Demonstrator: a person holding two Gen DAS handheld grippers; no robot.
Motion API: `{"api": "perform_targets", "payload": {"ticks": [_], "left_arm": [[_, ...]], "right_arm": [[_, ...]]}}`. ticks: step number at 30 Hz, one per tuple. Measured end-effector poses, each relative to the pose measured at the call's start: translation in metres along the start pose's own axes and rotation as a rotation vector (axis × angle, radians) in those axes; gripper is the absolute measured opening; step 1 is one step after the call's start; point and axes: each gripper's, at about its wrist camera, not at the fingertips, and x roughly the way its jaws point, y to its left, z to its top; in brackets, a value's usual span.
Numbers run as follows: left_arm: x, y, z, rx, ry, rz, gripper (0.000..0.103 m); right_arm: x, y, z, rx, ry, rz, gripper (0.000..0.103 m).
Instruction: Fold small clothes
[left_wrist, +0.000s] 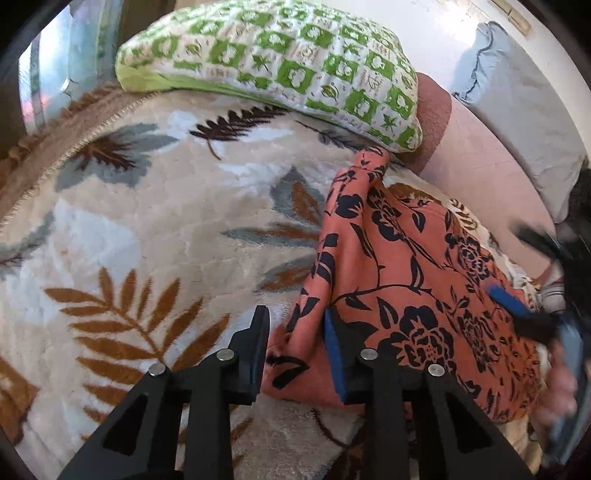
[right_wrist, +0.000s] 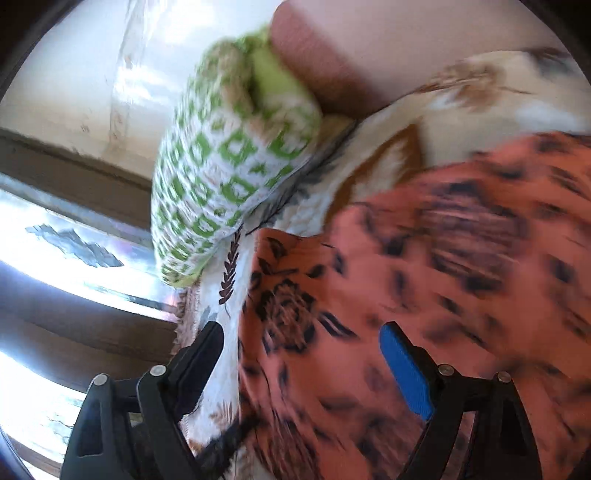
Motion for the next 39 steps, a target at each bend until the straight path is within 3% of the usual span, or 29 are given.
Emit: {"api": "perform_targets", "payload": {"ticks": [4,7,10,13,16,21,28,31,33,35,37,38,39], "left_arm": [[-0.013,-0.007,-0.007,0.003,-0.02,0.021,0.04],[-0.023,-0.012,-0.016,-0.01,-0.027,0.003,0.041],[-0.034,-0.022,-0.032,-0.022,-0.006,-0.077,0.045],[-0.034,-0.029,-0.049,-0.048,0.049,-0.196,0.05],[-0.02,-0.039,-0.053,-0.06,0.118,-0.295,0.058],[0.013,-0.027,-0.046,-0.212,0.209,-0.324,0.063],[0.036,-0.019,-0.018,-0.3,0.161,-0.397,0.064],[0.048,-0.016,-0.01,-0.344,0.144,-0.451,0.064],[0.052,-0.015,-0.007,-0.355,0.127,-0.475,0.06],[0.059,-0.014,-0.006,-0.357,0.112,-0.466,0.034],[0.063,-0.011,-0.008,-0.383,0.101,-0.465,0.028],[0.061,-0.012,-0.008,-0.38,0.092,-0.458,0.025],[0.06,-0.013,-0.008,-0.36,0.091,-0.444,0.024]], "right_arm": [[-0.079,-0.038,-0.033,0.052,-0.067,-0.005,0.089],[-0.133,-0.061,-0.06,0.103,-0.108,0.013,0.089],[-0.182,-0.092,-0.098,0.172,-0.154,0.017,0.089],[-0.204,-0.115,-0.126,0.23,-0.179,0.009,0.089],[-0.2,-0.137,-0.14,0.301,-0.179,0.003,0.089],[-0.187,-0.161,-0.141,0.397,-0.192,-0.005,0.089],[-0.181,-0.18,-0.105,0.426,-0.314,-0.036,0.089],[-0.179,-0.193,-0.091,0.476,-0.384,-0.005,0.09],[-0.176,-0.195,-0.082,0.482,-0.424,-0.004,0.09],[-0.171,-0.195,-0.073,0.473,-0.452,-0.02,0.09],[-0.17,-0.193,-0.065,0.446,-0.486,-0.042,0.077],[-0.169,-0.193,-0.063,0.438,-0.491,-0.055,0.042],[-0.165,-0.198,-0.062,0.433,-0.47,-0.069,0.018]]}}
